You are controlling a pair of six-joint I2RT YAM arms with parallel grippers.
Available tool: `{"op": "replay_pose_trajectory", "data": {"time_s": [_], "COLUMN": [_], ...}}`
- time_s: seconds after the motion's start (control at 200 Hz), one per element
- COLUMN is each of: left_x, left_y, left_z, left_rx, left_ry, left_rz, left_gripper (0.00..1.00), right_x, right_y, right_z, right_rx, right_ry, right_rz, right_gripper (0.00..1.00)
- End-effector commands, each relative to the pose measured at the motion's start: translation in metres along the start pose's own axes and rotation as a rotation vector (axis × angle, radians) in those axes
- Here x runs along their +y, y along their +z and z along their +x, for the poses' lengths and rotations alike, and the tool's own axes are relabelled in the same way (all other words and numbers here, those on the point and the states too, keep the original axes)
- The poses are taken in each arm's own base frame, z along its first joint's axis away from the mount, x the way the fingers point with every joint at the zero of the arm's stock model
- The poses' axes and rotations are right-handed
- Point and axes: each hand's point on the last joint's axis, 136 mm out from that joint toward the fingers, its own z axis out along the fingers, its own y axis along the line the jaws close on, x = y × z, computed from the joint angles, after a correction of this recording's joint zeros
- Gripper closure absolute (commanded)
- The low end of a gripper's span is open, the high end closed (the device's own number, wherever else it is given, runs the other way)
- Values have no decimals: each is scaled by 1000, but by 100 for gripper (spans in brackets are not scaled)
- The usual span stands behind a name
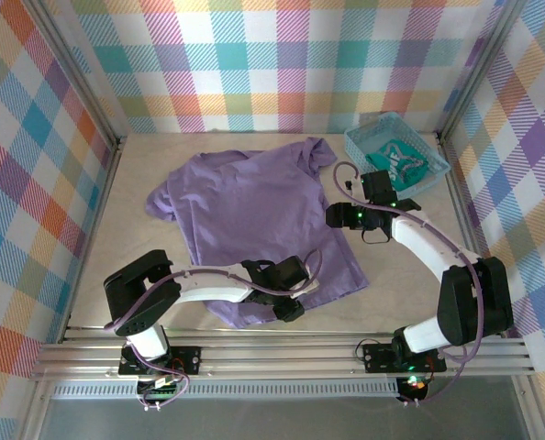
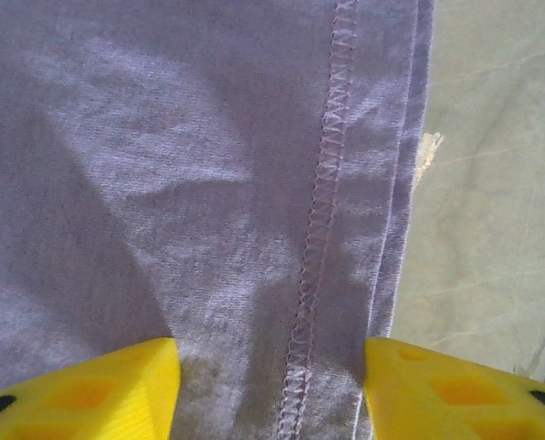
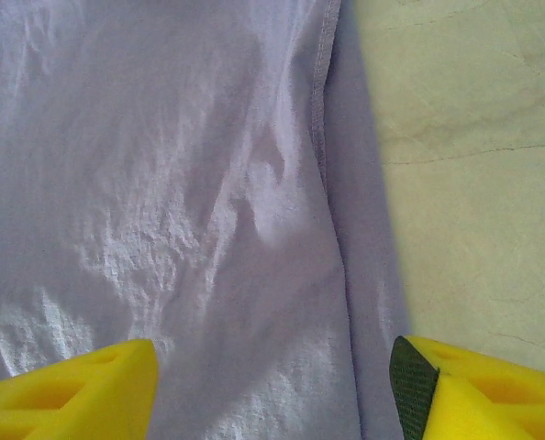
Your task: Fold the inside-out t-shirt
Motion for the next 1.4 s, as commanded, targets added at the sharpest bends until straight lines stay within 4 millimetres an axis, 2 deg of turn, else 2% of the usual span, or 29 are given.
{"op": "replay_pose_trajectory", "data": {"time_s": [0.0,0.165,0.35,0.42,0.655,0.95,1.135,1.155,1.29,1.395], "left_x": [-5,-6,-7,-8,-6,2,-1,-1,0,5], "left_y": [3,4,6,4,-5,-7,-12,-13,-19,-25], "left_z": [6,4,3,2,-4,-2,-3,-10,-15,-17], "left_rx": [33,28,28,24,-14,-10,-29,-60,-98,-124], "left_ry": [22,15,9,8,-11,-18,-38,-39,-68,-92], "left_rz": [6,10,19,24,28,-2,33,40,72,84], "left_gripper": [50,60,78,81,81,75,82,83,88,96], "right_x": [1,1,0,1,3,2,3,3,3,6], "right_y": [-2,-1,-2,-2,-7,-5,-4,-4,-5,-8], "right_z": [-4,-4,-3,-4,-5,-4,-3,-3,-2,-1], "right_rx": [-19,-18,-18,-17,-25,-21,-15,-16,-16,-15], "right_ry": [-8,-7,-7,-7,-11,-11,-9,-9,-7,-5], "right_rz": [-6,-7,-6,-7,-11,-11,-16,-16,-19,-29], "right_gripper": [32,32,32,32,32,32,31,32,31,32]}}
